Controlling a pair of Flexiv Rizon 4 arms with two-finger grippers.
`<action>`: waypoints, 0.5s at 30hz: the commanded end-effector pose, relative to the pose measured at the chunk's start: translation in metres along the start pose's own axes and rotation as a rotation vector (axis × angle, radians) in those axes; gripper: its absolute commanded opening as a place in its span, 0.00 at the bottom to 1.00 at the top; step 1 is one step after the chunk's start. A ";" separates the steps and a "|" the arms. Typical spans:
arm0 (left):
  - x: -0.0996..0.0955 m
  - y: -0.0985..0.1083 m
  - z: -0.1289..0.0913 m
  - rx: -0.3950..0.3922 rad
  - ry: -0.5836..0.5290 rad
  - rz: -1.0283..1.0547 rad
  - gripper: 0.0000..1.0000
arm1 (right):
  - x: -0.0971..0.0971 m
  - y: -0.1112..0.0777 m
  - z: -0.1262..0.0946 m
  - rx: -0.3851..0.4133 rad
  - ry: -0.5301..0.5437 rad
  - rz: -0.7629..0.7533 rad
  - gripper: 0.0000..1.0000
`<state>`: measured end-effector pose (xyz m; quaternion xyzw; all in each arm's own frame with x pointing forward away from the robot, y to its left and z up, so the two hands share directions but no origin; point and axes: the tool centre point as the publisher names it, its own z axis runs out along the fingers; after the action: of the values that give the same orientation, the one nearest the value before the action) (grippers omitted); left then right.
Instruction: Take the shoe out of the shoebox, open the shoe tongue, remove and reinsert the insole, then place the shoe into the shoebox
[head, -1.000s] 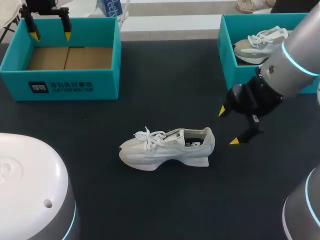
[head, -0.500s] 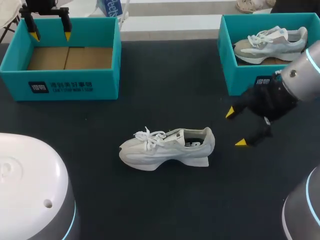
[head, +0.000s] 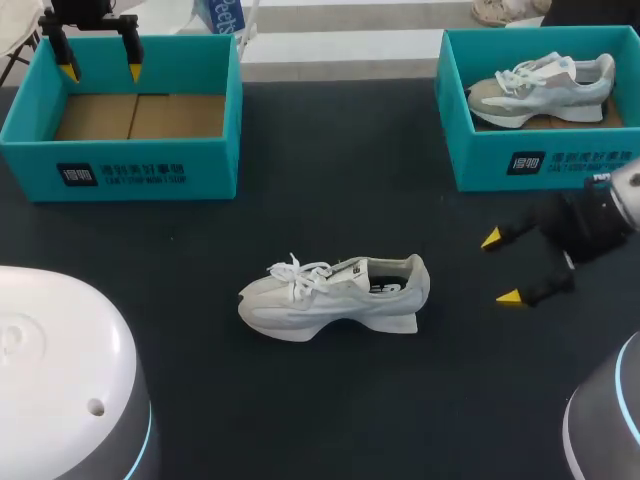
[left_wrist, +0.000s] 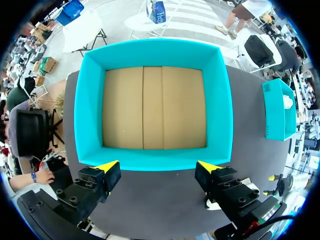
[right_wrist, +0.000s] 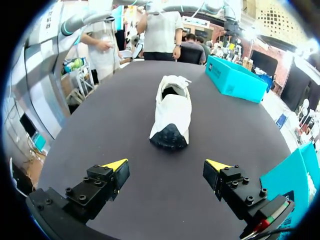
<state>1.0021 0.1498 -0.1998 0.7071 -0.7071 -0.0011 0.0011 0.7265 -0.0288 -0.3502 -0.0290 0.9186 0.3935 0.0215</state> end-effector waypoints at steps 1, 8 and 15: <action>0.000 0.001 0.000 0.001 0.000 0.000 1.00 | 0.007 -0.008 0.010 -0.043 -0.039 0.032 1.00; 0.000 0.001 0.000 0.001 0.000 0.000 1.00 | 0.012 -0.012 0.026 -0.097 -0.098 0.073 1.00; 0.000 0.001 0.000 0.001 0.000 0.000 1.00 | 0.011 -0.014 0.038 -0.099 -0.101 0.087 1.00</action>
<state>1.0021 0.1498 -0.1998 0.7071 -0.7071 -0.0011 0.0011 0.7163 -0.0151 -0.3831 0.0253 0.8952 0.4428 0.0440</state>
